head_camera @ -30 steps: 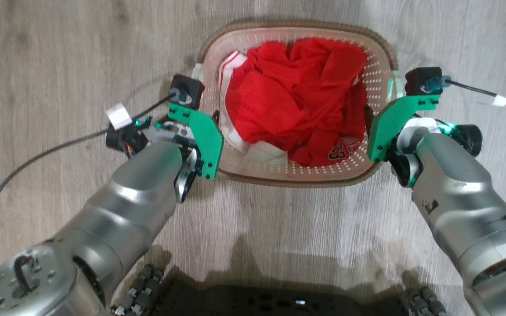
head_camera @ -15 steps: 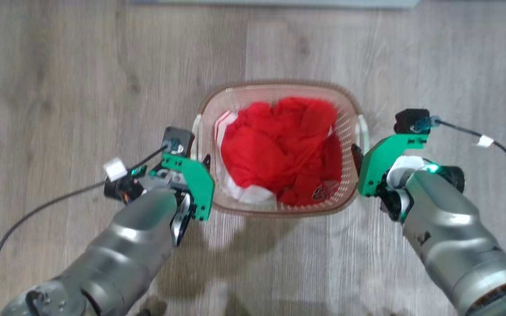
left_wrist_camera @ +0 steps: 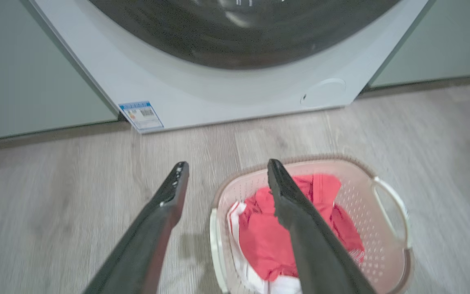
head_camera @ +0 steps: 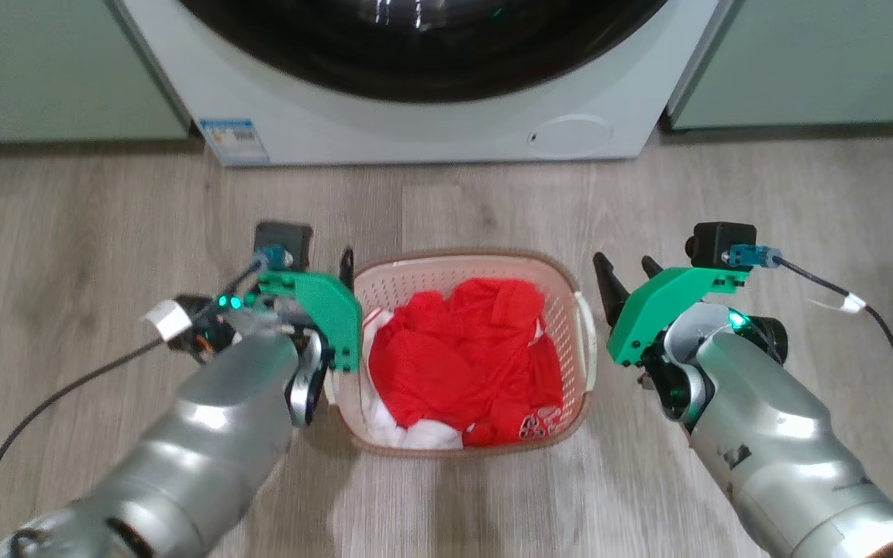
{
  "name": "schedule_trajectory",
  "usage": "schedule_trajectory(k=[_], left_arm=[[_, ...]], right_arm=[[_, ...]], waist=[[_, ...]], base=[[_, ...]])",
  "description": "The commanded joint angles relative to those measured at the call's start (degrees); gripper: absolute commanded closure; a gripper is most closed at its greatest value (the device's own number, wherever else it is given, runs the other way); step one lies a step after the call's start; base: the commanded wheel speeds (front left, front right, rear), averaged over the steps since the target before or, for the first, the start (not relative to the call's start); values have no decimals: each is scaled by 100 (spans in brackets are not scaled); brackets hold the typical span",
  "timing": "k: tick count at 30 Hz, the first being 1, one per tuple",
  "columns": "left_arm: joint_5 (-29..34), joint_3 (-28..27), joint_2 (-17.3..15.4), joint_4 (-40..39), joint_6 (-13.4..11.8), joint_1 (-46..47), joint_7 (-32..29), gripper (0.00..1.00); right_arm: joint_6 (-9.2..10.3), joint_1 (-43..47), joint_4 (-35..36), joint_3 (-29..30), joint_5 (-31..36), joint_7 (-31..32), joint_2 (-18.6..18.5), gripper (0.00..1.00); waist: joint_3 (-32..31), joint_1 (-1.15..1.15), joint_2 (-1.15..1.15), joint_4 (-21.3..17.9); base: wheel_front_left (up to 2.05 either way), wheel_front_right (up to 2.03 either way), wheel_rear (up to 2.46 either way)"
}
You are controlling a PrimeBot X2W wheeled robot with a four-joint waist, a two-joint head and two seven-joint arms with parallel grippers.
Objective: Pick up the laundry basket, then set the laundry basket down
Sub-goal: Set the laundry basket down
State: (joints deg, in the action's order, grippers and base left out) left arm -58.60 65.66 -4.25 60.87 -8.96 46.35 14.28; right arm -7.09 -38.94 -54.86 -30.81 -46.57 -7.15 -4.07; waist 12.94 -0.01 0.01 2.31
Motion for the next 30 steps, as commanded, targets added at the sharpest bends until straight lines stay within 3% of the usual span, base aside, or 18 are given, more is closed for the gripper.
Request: schedule_trajectory(k=[1,6,10,17,24,30], left_arm=[[213,-327,-249,-312,-155,251,69,0],[1243,-1366,-667,-1761,-661,-156,71,0],[2017,-2107,-823,-2850,-765,-685,71,0],[2684,-3071,-820,-3941,-682,-1521,71,0],[3254,-3660,-672,-4621,-600,-2337,72,0],[3547,-4039,-422,-5055,-238,-3010,72,0]], right_arm=[[-40,65,242,-28,-39,-157,119,0],[-40,237,787,79,-18,-536,0,0],[-40,457,1336,322,103,-724,-138,0],[-40,1098,2291,763,389,-779,-270,0],[-40,1958,3364,1495,854,-784,-167,0],[-40,2545,3940,1738,1370,-784,-24,0]], waist=[[-276,1,-1,-112],[-561,1,-1,-151],[-737,1,-1,-129],[-937,1,-1,-74],[-1092,1,-1,-7],[-1141,1,-1,16]], base=[[0,0,0],[0,0,0],[0,0,0],[0,0,0],[0,0,0],[0,0,0]])
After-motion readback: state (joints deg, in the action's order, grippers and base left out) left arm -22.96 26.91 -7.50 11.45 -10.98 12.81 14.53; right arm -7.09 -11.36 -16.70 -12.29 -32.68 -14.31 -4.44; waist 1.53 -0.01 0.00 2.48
